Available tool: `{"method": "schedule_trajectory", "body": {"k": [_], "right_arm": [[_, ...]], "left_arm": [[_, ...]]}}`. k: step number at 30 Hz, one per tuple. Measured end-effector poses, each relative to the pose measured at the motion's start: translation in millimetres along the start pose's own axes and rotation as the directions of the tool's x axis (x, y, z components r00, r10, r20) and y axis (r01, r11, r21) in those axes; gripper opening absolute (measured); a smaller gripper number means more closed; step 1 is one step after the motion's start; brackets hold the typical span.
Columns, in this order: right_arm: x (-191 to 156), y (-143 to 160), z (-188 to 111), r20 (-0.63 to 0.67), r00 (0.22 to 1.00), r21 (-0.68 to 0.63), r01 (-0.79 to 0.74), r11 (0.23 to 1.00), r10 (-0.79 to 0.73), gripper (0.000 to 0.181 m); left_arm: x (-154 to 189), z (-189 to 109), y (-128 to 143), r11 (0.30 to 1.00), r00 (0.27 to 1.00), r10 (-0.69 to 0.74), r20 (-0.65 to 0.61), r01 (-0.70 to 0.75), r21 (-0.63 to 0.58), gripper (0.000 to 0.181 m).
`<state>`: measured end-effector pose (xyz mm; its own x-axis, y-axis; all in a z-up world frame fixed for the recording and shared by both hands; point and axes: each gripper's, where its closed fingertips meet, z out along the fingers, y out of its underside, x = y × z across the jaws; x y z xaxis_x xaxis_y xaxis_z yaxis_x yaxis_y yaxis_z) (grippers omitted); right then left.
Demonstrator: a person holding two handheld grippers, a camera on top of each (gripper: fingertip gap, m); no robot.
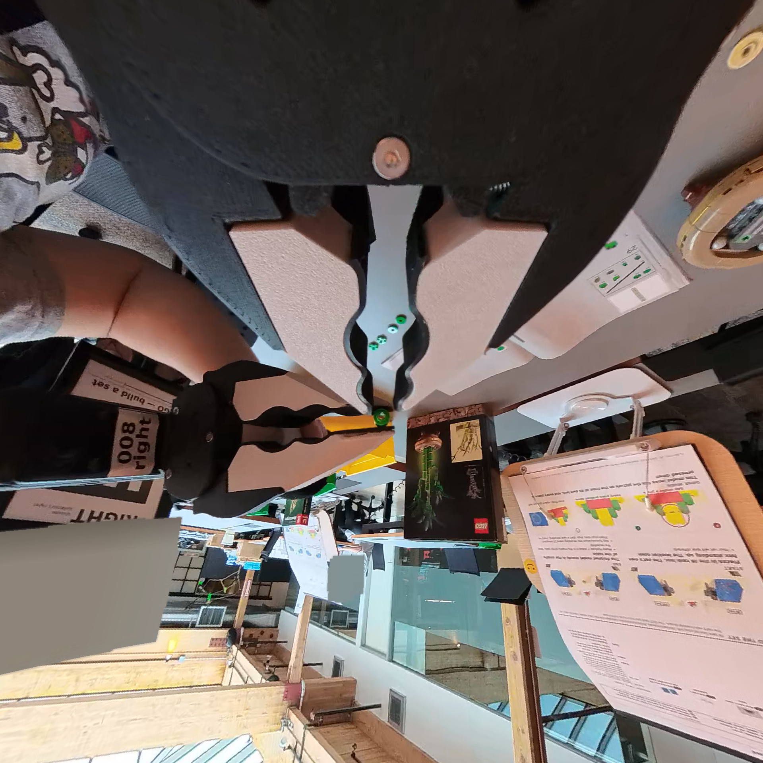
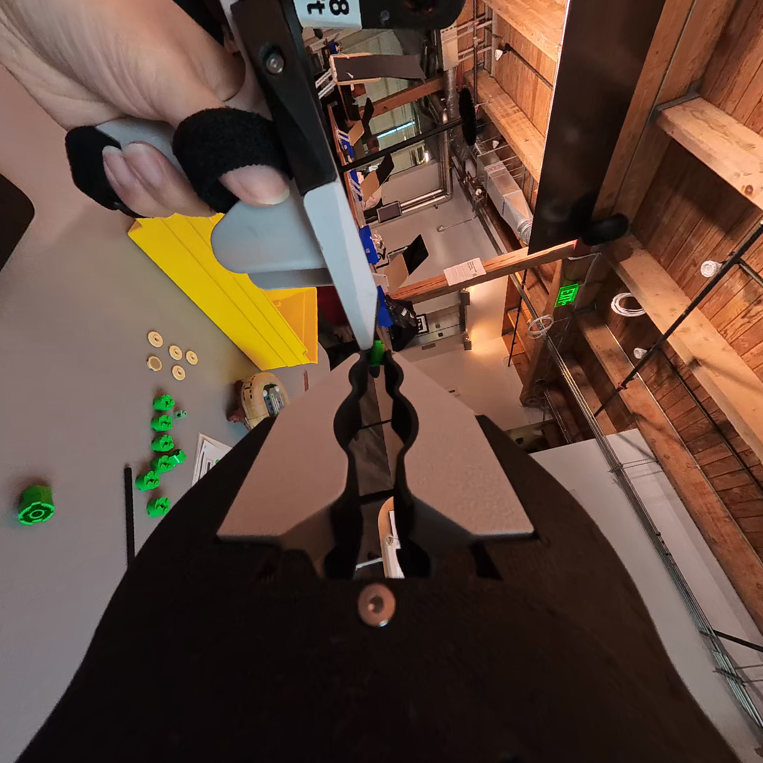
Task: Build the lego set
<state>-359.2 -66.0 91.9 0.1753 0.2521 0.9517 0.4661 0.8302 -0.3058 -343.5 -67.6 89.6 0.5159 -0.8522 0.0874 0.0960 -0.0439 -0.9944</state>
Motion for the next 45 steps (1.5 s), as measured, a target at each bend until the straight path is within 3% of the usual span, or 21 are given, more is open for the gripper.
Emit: {"method": "schedule_trajectory", "body": {"k": [15, 18, 20, 22, 25, 27, 29, 34, 38, 45], "right_arm": [[-6.9, 2.6, 4.4, -0.022, 0.998, -0.01, 0.053, 0.999, -0.053, 0.006], [-3.1, -0.1, 3.0, -0.048, 0.999, 0.022, -0.005, 1.0, 0.006, 0.01], [-1.7, 10.8, -1.5, -0.046, 0.992, -0.001, -0.115, 0.993, 0.114, 0.026], [-20.4, 31.4, -9.2, 0.038, 0.938, -0.058, -0.342, 0.938, 0.345, 0.032], [-98.5, 67.8, -20.6, 0.235, 0.678, -0.257, -0.648, 0.717, 0.697, 0.036], [-158.6, 104.0, -27.2, 0.237, 0.522, -0.484, -0.668, 0.565, 0.819, 0.042], [-195.6, 115.7, -30.2, 0.257, 0.423, -0.572, -0.658, 0.49, 0.869, 0.04], [-207.3, 114.3, -20.4, 0.342, 0.405, -0.591, -0.609, 0.529, 0.848, 0.037], [-216.3, 111.9, -15.3, 0.436, 0.408, -0.677, -0.44, 0.591, 0.802, 0.03], [-221.5, 115.3, -4.4, 0.456, 0.357, -0.792, -0.255, 0.555, 0.815, 0.026]], "left_arm": [[-3.8, -0.8, 2.7, 0.999, 0.999, 0.043, 0.014, -0.043, -0.007, 0.005], [-4.3, -4.5, -0.5, 0.999, 0.999, 0.047, 0.012, -0.047, 0.015, 0.005], [-12.8, -10.9, -1.0, 0.997, 0.995, 0.075, 0.06, -0.077, 0.019, 0.005], [-23.3, -21.4, 4.8, 0.995, 0.989, 0.101, 0.111, -0.101, -0.009, 0.005], [-40.0, -40.9, 20.6, 0.995, 0.979, 0.095, 0.179, -0.088, -0.048, 0.005], [-49.3, -49.0, 34.4, 0.997, 0.978, 0.058, 0.2, -0.045, -0.07, 0.005], [-53.2, -51.4, 44.9, 0.997, 0.981, 0.009, 0.193, 0.006, -0.074, 0.005], [-53.5, -49.4, 62.4, 0.992, 0.984, -0.012, 0.176, 0.035, -0.123, 0.005], [-51.4, -47.3, 71.1, 0.987, 0.987, -0.016, 0.163, 0.042, -0.157, 0.005], [-52.3, -52.7, 79.8, 0.981, 0.986, -0.036, 0.163, 0.066, -0.18, 0.005]]}}
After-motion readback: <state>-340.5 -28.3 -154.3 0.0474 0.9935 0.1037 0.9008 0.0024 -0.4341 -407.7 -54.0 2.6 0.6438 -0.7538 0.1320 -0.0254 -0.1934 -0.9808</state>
